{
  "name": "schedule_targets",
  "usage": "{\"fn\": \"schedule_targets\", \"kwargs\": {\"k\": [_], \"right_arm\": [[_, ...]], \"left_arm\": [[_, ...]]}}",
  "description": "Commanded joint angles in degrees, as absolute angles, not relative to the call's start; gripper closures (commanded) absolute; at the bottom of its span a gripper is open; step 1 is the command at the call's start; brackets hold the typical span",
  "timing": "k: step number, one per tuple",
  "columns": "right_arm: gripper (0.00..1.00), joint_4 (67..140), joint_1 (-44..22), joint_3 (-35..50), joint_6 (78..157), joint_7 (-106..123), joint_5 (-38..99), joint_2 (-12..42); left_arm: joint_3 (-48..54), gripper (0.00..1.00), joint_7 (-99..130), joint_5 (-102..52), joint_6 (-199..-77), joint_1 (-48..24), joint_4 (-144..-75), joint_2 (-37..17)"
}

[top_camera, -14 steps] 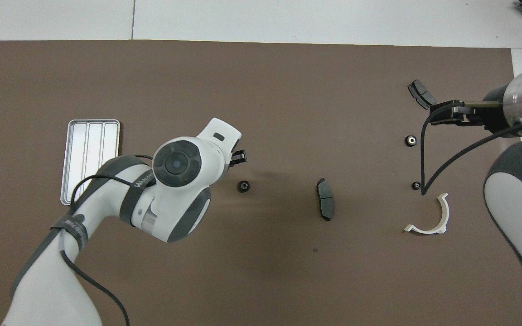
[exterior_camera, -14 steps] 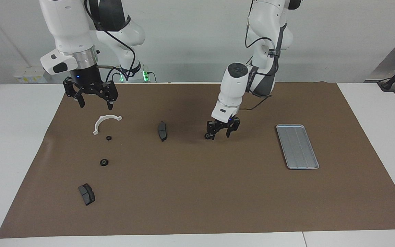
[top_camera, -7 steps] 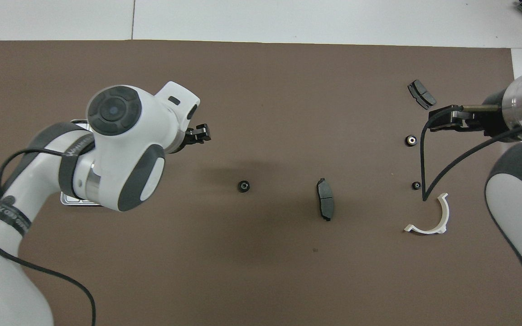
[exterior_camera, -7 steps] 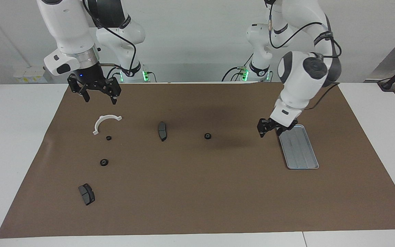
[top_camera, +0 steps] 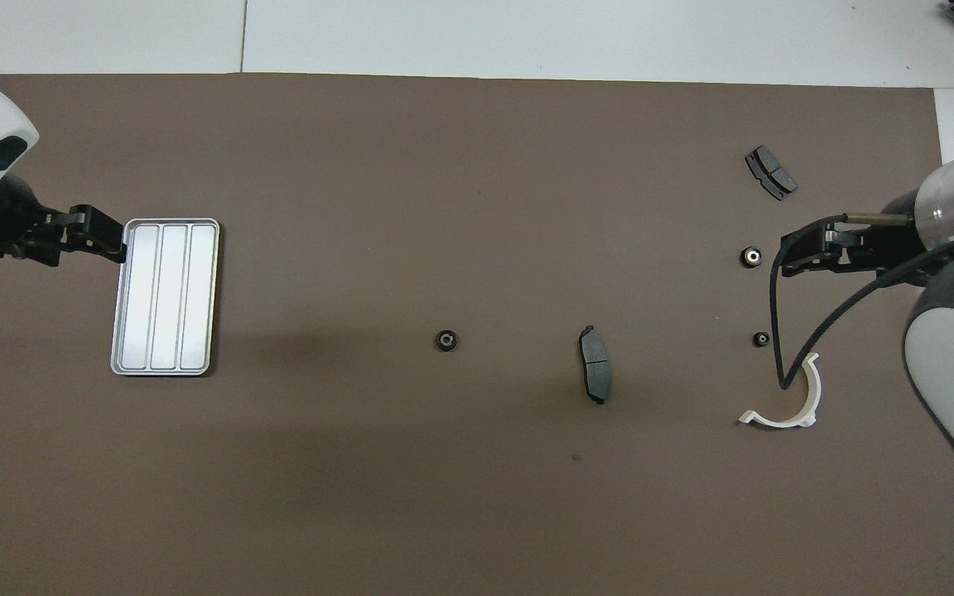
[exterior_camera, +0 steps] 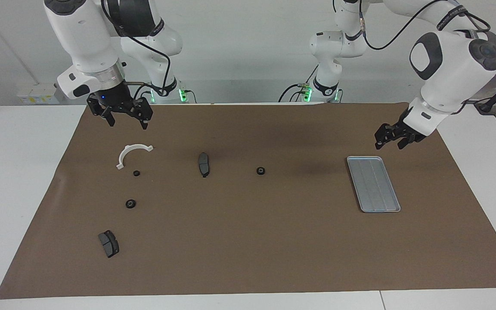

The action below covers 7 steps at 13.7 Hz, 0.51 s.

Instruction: Place bearing gear from tray to pile

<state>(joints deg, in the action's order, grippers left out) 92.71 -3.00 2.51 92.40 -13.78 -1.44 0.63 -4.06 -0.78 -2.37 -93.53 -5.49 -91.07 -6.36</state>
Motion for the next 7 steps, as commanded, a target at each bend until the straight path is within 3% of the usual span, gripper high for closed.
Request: {"fn": "schedule_targets", "kwargs": {"k": [1, 7], "right_arm": [[0.0, 92.6, -1.4, 3.4, 92.2, -12.8, -0.6, 0.2], [0.0, 92.9, -1.8, 3.3, 91.5, -10.1, -0.4, 0.0]], "left_arm": [[-3.5, 0.0, -0.6, 1.7, -91.1, -5.7, -91.8, -3.6], [-3.5, 0.0, -0.4, 1.8, -91.8, -5.1, -92.5, -2.8]]}}
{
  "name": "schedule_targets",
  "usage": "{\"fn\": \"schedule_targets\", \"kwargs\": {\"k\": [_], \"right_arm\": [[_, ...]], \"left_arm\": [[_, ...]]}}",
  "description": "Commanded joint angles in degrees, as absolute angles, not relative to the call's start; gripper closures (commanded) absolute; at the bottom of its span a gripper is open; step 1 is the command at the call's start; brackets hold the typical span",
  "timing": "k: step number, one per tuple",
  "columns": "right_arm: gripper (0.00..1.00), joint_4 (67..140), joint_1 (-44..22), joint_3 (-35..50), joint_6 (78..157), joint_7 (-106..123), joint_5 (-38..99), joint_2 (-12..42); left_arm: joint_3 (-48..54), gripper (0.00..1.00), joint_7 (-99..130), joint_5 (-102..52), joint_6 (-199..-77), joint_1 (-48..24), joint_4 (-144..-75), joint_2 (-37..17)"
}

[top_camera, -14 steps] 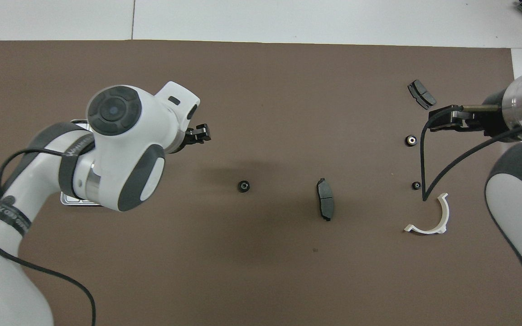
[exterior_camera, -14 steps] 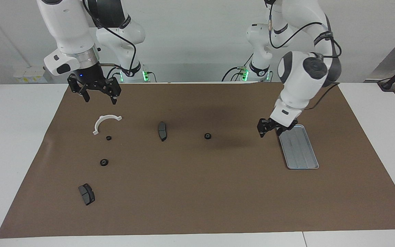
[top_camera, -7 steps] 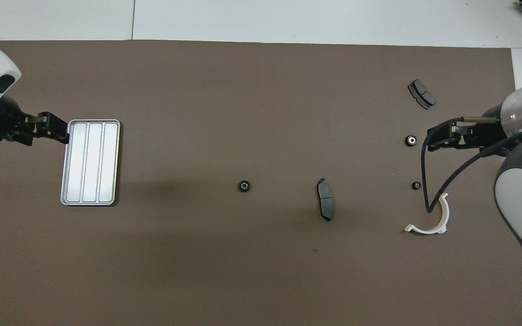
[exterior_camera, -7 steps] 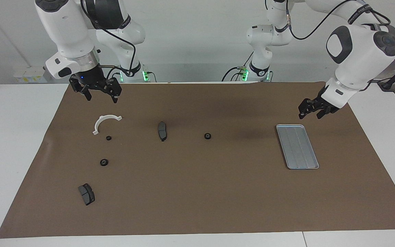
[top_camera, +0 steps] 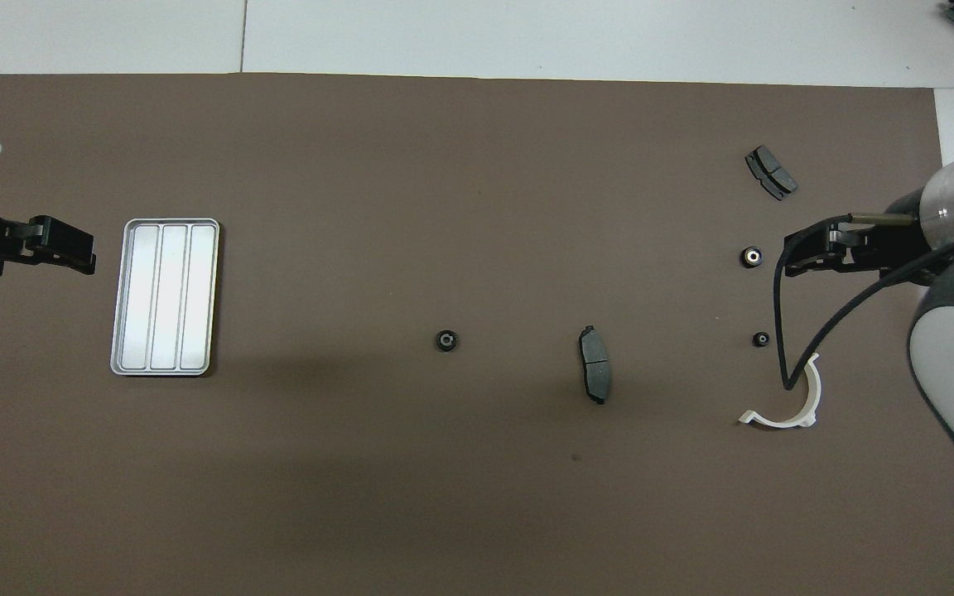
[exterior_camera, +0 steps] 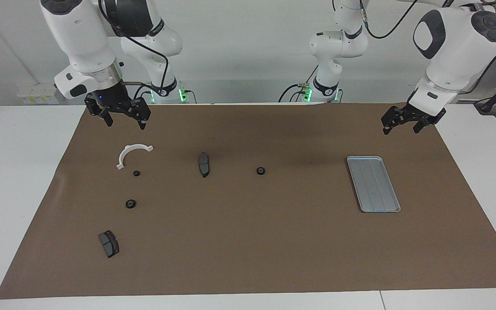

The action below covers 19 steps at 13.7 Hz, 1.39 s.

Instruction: Place bearing gear from tray to pile

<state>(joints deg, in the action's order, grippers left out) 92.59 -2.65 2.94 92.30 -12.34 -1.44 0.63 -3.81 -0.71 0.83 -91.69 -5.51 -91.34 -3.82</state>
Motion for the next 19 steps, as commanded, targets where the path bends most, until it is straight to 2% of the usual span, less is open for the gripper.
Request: {"fn": "schedule_targets", "kwargs": {"k": [1, 7, 10, 16, 19], "right_arm": [[0.0, 92.6, -1.6, 3.3, 91.5, -10.0, -0.4, 0.2], [0.0, 93.4, -2.7, 3.6, 93.2, -10.6, -0.4, 0.2], [0.0, 93.5, -8.5, 3.7, 96.0, -16.7, -0.4, 1.9], [0.0, 93.5, -17.8, 3.7, 104.4, -26.1, -0.4, 9.8], [0.0, 93.8, -21.4, 3.7, 111.1, -30.5, -0.4, 14.8]], "left_arm": [[-3.5, 0.0, -0.4, 1.8, -92.0, -5.2, -92.3, -2.2], [-3.4, 0.0, -0.5, 1.8, -92.8, -5.2, -92.5, -1.1], [-3.4, 0.0, -0.4, 1.8, -95.5, -5.2, -92.6, -1.1], [-3.3, 0.0, -0.4, 1.8, -95.8, -6.2, -93.2, -1.1], [-3.2, 0.0, -0.3, 1.4, -99.7, -6.2, -96.8, 0.4]]}}
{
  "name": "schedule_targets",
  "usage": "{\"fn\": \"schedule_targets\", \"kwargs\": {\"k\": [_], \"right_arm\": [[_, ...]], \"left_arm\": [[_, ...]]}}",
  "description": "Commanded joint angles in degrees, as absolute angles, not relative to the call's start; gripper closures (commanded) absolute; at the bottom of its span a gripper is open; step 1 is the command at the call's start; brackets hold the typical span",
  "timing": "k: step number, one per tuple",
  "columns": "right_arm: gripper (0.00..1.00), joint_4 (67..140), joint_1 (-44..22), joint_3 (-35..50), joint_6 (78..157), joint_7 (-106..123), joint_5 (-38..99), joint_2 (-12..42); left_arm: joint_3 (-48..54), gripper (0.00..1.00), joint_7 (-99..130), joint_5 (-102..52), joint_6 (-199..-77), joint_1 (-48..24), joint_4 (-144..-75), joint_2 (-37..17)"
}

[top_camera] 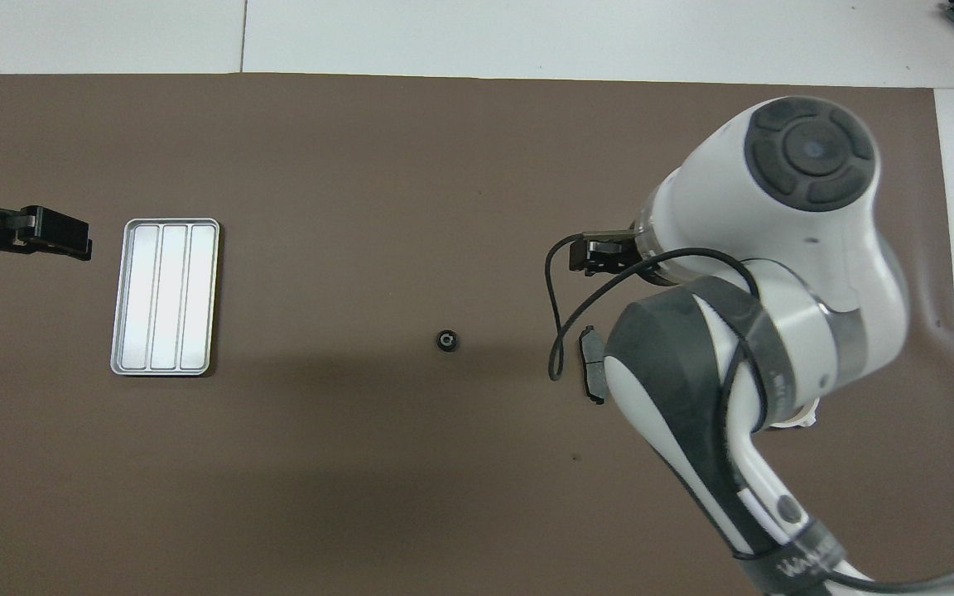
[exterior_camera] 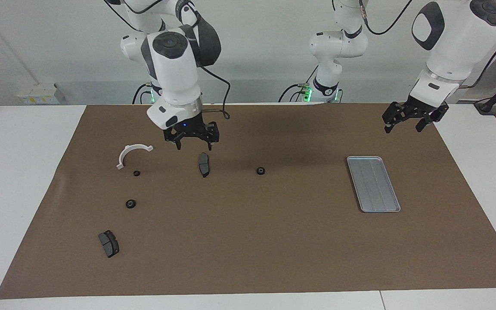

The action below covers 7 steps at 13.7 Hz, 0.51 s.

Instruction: Place bearing gear from tray to pile

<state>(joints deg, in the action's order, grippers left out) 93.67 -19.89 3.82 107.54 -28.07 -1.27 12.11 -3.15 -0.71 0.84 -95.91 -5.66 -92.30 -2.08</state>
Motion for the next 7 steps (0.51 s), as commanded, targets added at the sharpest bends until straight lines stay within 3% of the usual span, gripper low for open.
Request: {"fn": "schedule_targets", "kwargs": {"k": [1, 7], "right_arm": [[0.0, 93.9, -22.5, 3.7, 112.9, -31.6, -0.4, 16.2], [0.0, 95.4, -30.7, 3.5, 125.5, -39.9, -2.3, 26.2]], "left_arm": [[-3.1, 0.0, -0.3, 1.3, -101.1, -6.2, -97.9, 0.8], [-2.9, 0.0, -1.0, -1.8, -102.4, -5.7, -99.4, 1.5]]}}
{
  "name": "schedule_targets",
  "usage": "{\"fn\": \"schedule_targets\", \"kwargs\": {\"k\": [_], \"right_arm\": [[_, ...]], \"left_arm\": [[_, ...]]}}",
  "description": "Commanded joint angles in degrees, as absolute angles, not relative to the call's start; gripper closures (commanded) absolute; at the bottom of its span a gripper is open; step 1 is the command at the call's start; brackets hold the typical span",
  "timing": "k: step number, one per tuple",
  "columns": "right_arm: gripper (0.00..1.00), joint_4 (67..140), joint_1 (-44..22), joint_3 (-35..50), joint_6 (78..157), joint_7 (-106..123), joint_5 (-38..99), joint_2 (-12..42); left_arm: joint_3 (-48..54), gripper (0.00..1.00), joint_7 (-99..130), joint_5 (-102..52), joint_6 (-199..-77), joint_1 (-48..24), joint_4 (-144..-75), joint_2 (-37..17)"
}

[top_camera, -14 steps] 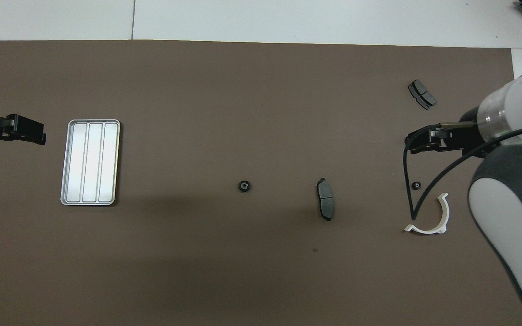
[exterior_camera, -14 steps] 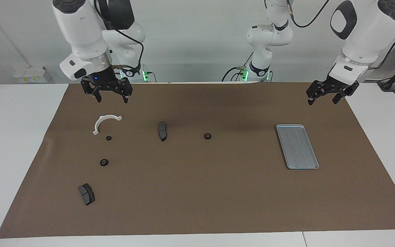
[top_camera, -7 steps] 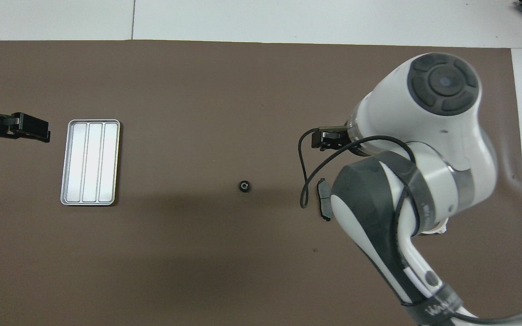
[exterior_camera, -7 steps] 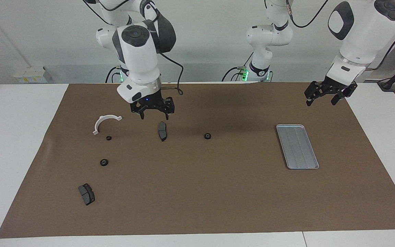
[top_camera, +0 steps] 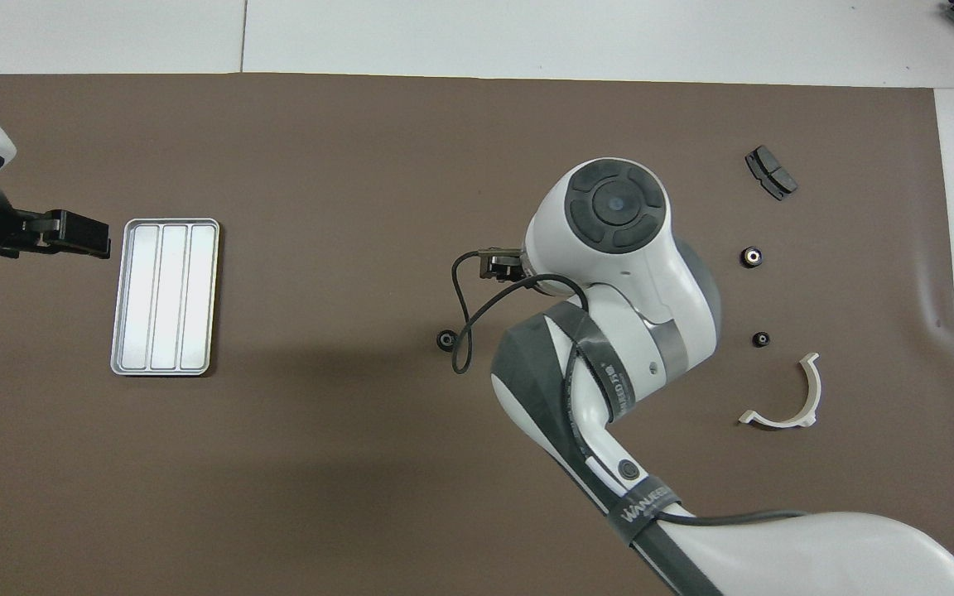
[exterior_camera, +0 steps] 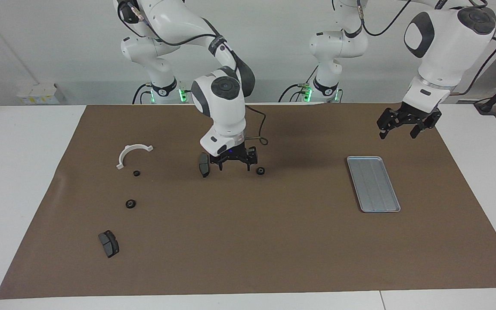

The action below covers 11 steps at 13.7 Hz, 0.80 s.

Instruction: Place bearing gear from tray to pile

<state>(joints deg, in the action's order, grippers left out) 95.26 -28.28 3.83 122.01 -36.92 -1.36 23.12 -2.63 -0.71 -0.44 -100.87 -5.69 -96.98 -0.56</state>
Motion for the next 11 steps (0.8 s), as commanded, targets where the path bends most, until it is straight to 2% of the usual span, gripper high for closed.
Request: {"fn": "schedule_targets", "kwargs": {"k": [1, 5, 8, 9, 10, 11], "right_arm": [[0.0, 95.4, -31.5, 3.6, 127.9, -42.0, -4.2, 27.9], [0.0, 96.3, -34.3, 3.7, 129.9, -45.0, -4.8, 29.7], [0.0, 100.8, -35.9, 3.7, 134.5, -46.9, -4.8, 29.0], [0.03, 101.2, -36.2, 3.7, 134.4, -46.8, -4.8, 28.8], [0.11, 101.2, -36.3, 3.7, 134.0, -46.8, -4.9, 28.7], [0.25, 101.1, -36.3, 3.7, 133.8, -46.8, -4.9, 28.7]], "left_arm": [[-3.0, 0.0, -1.1, -1.8, -102.2, -5.6, -99.4, 1.6], [-3.0, 0.0, -1.1, -1.8, -102.1, -5.5, -99.3, 1.6], [-3.1, 0.0, -1.1, -1.8, -102.0, -5.5, -99.3, 1.6], [-3.1, 0.0, -1.1, -1.8, -102.0, -5.5, -99.3, 1.6], [-3.1, 0.0, -1.2, -1.8, -101.9, -5.5, -99.3, 1.5], [-3.2, 0.0, -1.2, -1.8, -101.7, -5.4, -99.3, 1.6]]}}
